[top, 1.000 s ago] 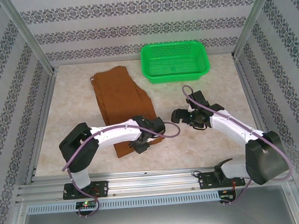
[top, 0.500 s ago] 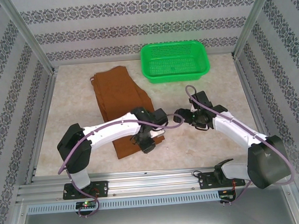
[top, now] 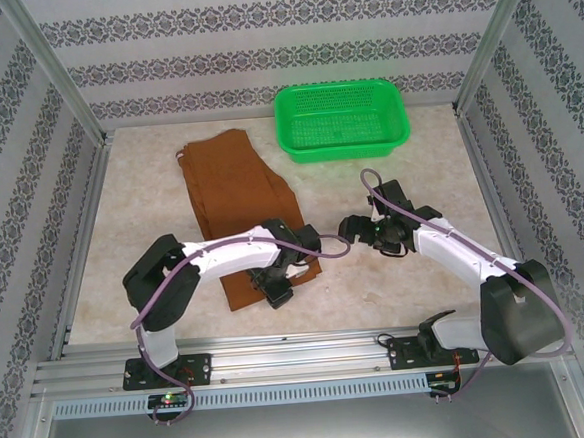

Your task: Roll up the long pants

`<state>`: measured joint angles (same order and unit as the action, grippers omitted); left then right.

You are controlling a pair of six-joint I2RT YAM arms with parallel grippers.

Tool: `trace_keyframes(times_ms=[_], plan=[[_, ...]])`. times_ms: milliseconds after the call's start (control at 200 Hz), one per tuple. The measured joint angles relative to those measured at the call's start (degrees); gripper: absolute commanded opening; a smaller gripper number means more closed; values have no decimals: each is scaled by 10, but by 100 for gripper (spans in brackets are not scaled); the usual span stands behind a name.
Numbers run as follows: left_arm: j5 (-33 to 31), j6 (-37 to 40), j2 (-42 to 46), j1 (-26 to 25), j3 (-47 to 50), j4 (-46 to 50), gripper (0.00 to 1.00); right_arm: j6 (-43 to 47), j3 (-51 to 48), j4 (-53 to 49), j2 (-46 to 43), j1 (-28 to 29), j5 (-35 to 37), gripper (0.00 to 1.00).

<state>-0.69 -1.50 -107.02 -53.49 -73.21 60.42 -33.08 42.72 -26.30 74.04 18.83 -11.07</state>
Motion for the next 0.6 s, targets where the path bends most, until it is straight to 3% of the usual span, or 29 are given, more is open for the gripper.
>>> trace_keyframes(times_ms=[85, 135, 165, 225, 250, 440, 600], plan=[[0, 0, -11, 9, 8, -9, 64, 0, 0, 0, 0, 0, 0, 95], [-3, 0, -16, 16, 15, -16, 55, -1, -1, 0, 0, 0, 0, 95], [-5, 1, -18, 22, 18, -19, 45, -2, -2, 0, 0, 0, 0, 95], [-9, 0, -23, 37, 22, -26, 8, -3, -5, 2, 0, 0, 0, 95], [-11, 0, -25, 43, 22, -27, 0, -4, -7, 3, 0, 0, 0, 95], [-1, 6, -28, 64, 8, -18, 0, -15, -21, 4, 0, 0, 0, 95], [66, 13, -30, 63, -32, -3, 0, -15, -29, 9, -11, 0, 0, 95]])
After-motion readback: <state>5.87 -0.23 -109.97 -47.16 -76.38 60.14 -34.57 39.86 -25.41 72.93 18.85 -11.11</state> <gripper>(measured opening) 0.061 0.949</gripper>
